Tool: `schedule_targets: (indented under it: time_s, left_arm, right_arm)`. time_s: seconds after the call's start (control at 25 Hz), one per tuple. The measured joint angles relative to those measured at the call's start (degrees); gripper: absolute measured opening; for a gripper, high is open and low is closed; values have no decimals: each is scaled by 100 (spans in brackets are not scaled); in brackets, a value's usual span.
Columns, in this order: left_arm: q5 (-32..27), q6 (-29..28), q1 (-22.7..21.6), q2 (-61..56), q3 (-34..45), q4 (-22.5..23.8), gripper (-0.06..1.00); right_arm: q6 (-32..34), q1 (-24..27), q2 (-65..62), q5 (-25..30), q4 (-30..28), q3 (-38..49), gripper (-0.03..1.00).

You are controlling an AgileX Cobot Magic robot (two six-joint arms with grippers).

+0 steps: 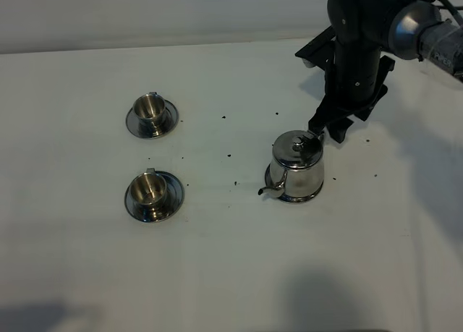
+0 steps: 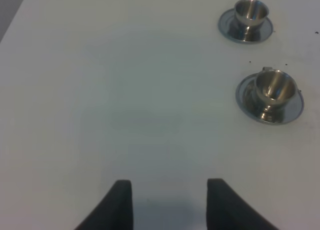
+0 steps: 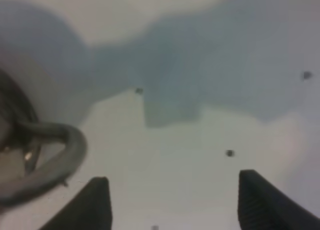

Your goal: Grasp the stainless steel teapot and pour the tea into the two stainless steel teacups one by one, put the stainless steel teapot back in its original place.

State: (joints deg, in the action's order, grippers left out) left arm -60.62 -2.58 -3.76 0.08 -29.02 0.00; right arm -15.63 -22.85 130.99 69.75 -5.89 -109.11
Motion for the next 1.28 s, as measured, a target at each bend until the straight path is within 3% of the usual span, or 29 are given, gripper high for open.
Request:
schedule_targets:
  time_s: [0.2, 0.44, 1.28]
  left_arm:
    - [0, 0, 0, 0, 0, 0, 38]
    - [0, 0, 0, 0, 0, 0, 38]
    - [0, 0, 0, 0, 0, 0, 38]
  right_arm:
    - [-76, 5, -127, -2, -131, -269, 53]
    - [-337, -93, -127, -7, 167, -624, 53]
    - [-383, -205, 159, 0, 324, -635, 53]
